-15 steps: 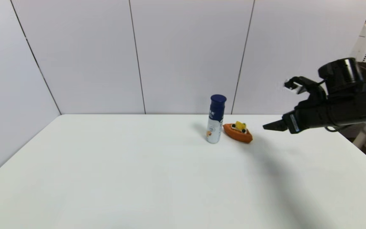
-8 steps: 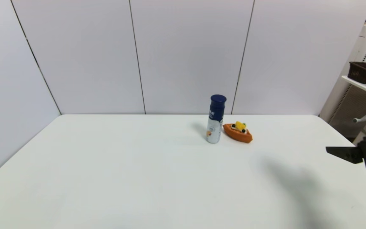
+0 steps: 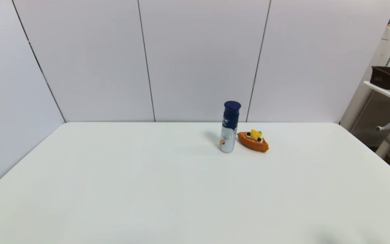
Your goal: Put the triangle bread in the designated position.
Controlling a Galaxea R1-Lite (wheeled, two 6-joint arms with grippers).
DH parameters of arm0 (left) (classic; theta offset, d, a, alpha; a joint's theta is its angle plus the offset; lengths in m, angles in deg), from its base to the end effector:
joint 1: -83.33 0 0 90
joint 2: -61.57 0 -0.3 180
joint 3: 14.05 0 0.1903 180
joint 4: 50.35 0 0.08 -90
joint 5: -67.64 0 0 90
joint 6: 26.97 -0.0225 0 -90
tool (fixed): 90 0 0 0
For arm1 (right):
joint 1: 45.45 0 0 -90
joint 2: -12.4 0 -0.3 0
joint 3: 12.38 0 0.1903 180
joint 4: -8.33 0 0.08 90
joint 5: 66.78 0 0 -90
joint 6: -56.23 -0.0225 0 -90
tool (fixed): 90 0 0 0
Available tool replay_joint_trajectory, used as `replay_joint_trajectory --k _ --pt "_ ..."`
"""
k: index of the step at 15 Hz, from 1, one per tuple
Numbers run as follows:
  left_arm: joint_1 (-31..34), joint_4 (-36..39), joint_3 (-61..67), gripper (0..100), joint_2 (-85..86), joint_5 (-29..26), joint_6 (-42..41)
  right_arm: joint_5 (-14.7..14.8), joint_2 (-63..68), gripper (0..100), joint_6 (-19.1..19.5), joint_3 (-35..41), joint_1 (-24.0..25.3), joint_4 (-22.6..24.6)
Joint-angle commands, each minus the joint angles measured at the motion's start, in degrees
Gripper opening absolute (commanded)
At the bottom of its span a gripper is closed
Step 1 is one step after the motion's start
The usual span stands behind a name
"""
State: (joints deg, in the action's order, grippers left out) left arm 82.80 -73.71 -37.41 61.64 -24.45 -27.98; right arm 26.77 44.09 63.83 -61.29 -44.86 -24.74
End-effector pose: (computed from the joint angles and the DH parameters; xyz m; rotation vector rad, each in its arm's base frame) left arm -0.0229 -0.0006 0.0754 0.0176 -0.0016 -0.0457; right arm 0.0251 -0.0011 0.1860 -0.1418 0.2795 -0.0329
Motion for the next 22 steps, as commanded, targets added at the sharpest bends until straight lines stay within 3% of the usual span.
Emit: replay_joint_trajectory --k 1,7,9,10,14,22 --pt "0.0 0.0 0.0 100 -0.1 0.0 0.0 0.6 -22.3 100 -0.1 12.9 0.1 1.7" --pt "0.0 0.0 0.0 100 -0.1 0.0 0.0 -0.5 -31.6 100 0.1 22.0 -0.3 4.2" --pt "0.0 0.0 0.0 100 -0.1 0.0 0.0 -5.3 -31.7 100 -0.2 24.1 -0.3 5.0" --pt "0.0 0.0 0.0 100 -0.1 0.0 0.0 -5.7 -31.7 100 -0.3 24.7 -0.3 7.1" --pt "0.0 0.0 0.0 100 -0.1 0.0 0.0 -4.7 -31.7 100 -5.7 25.5 -0.3 9.9" --pt "0.0 0.0 0.0 100 -0.1 0.0 0.0 -4.6 -31.7 100 -6.3 25.5 -0.3 9.8"
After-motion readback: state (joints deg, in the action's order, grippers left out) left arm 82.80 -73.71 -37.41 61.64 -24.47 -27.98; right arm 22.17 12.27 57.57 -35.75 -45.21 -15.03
